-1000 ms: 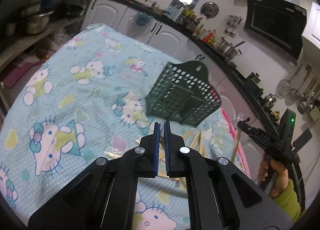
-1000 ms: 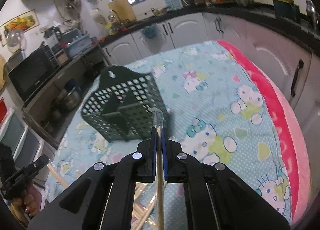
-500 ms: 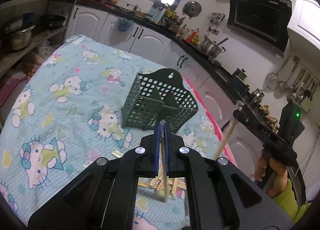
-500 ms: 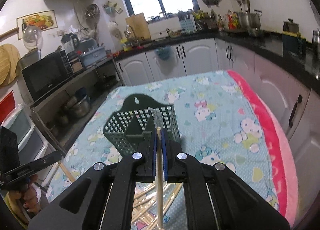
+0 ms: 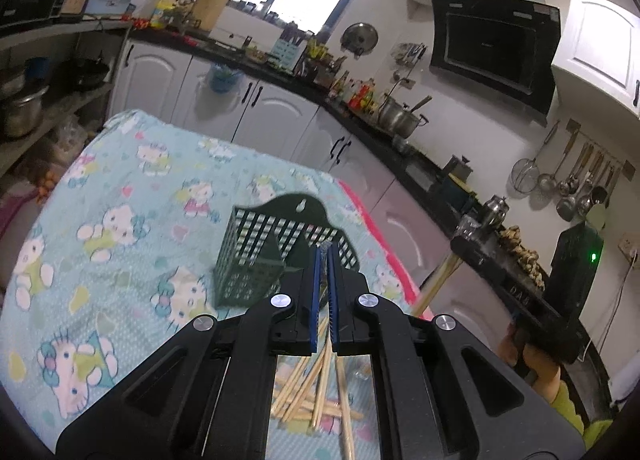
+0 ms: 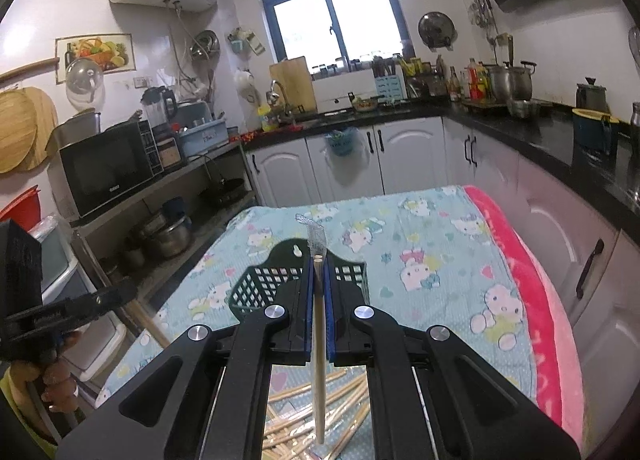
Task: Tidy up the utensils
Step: 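Lift the chopstick with the left tool and carry it over the green caddy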
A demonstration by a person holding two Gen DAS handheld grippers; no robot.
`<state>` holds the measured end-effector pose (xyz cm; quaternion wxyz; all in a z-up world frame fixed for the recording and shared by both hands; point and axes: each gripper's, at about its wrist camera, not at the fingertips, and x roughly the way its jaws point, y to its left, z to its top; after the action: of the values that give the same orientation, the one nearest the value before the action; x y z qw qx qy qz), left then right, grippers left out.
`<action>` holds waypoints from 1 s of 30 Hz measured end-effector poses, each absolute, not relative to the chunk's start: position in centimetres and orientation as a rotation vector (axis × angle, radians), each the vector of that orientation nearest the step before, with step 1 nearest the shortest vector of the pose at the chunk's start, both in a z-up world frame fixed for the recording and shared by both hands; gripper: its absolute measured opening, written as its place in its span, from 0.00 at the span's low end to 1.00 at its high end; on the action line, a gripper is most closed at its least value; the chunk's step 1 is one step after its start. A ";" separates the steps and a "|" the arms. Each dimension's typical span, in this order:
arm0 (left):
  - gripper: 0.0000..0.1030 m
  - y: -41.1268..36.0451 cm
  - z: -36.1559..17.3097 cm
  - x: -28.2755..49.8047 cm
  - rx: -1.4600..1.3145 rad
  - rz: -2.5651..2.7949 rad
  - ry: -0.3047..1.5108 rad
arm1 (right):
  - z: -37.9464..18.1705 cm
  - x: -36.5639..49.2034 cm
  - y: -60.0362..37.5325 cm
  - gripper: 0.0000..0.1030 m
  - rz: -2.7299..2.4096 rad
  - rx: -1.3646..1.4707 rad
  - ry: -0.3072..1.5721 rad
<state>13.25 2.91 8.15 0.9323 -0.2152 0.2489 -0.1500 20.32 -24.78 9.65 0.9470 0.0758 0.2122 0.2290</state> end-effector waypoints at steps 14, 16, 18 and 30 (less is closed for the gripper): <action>0.01 2.4 14.0 15.2 -0.412 -0.331 0.385 | 13.0 21.1 -23.7 0.05 0.481 0.161 0.340; 0.01 2.4 14.7 15.6 -0.411 -0.330 0.371 | 13.8 21.4 -23.5 0.05 0.483 0.160 0.318; 0.01 2.5 15.4 15.9 -0.407 -0.329 0.353 | 14.6 21.6 -23.2 0.05 0.485 0.158 0.296; 0.01 3.4 18.4 18.4 -0.408 -0.290 0.280 | 18.0 24.2 -22.6 0.05 0.451 0.144 0.168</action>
<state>18.43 3.44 18.42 0.9592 -0.2011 0.1382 -0.1430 24.20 -22.61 18.00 0.9686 0.0713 0.0832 0.2231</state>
